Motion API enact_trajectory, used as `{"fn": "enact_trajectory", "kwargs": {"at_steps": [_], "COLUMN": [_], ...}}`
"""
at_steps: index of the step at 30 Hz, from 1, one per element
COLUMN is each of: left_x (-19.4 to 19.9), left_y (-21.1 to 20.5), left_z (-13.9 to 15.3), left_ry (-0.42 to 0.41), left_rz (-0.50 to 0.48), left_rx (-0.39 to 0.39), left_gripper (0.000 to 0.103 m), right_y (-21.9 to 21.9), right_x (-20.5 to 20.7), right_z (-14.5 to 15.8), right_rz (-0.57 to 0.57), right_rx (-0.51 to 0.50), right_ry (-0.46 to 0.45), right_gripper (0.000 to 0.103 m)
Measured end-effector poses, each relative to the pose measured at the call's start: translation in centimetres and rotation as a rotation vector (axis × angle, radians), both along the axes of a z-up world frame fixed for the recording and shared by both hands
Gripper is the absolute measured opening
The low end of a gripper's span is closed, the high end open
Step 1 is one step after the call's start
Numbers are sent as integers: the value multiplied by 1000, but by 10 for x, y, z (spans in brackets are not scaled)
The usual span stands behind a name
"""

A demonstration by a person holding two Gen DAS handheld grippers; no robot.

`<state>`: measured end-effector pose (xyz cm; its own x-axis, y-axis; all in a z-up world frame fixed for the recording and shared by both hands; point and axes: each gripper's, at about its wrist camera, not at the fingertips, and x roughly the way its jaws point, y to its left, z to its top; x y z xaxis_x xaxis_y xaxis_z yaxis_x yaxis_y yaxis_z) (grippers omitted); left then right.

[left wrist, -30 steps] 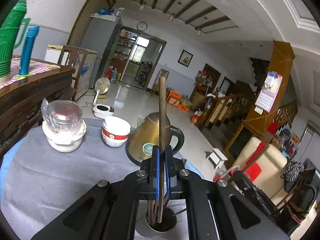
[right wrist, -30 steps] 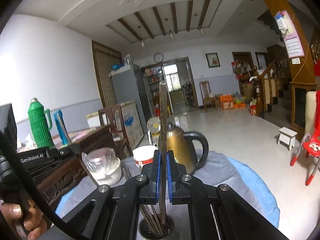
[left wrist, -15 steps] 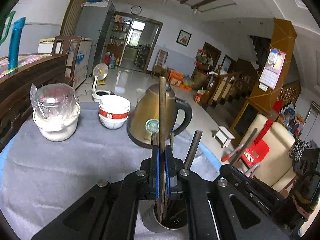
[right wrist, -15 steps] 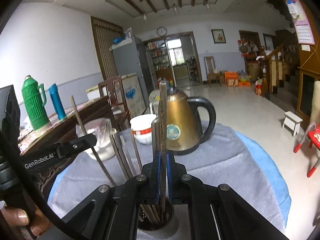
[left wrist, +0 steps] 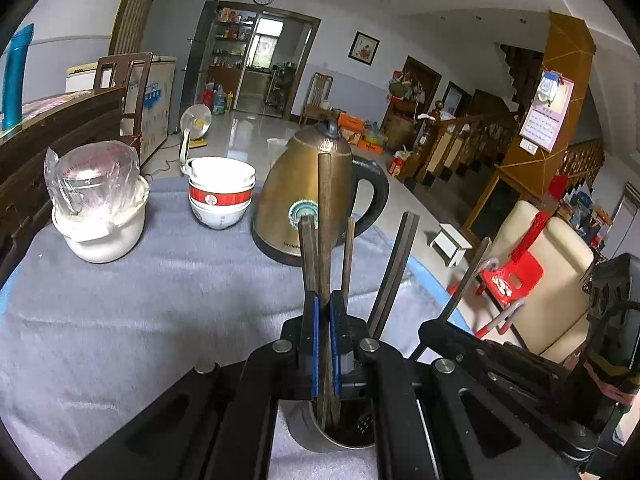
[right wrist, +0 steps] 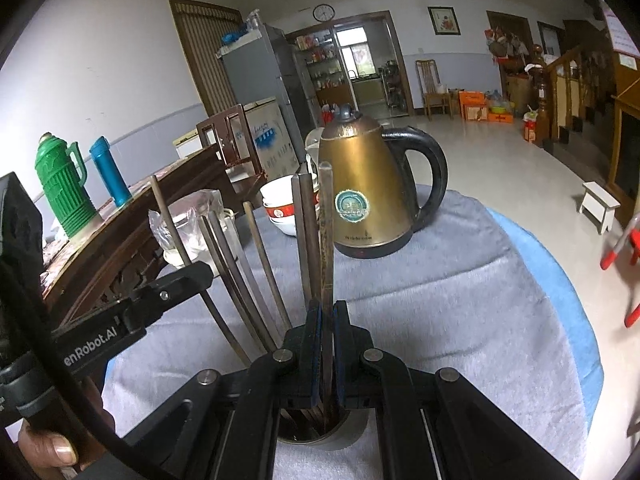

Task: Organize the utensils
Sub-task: 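Lower both chopsticks into the grey cup and open both grippers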

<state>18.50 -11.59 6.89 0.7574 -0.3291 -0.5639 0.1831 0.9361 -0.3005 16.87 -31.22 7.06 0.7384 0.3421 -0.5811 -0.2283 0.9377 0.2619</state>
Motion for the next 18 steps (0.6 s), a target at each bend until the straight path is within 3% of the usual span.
{"fn": "enact_trajectory", "kwargs": {"at_steps": [18], "left_x": [4], "left_y": [-2], "left_z": [-14], "left_ry": [71], "left_rz": [-15], "left_rx": [20], "left_gripper": [5], "right_y": [0], "right_x": [10], "right_z": [-9], "right_rz": [-4], "right_rx": [9], "right_ry": [65], "right_gripper": [6]}}
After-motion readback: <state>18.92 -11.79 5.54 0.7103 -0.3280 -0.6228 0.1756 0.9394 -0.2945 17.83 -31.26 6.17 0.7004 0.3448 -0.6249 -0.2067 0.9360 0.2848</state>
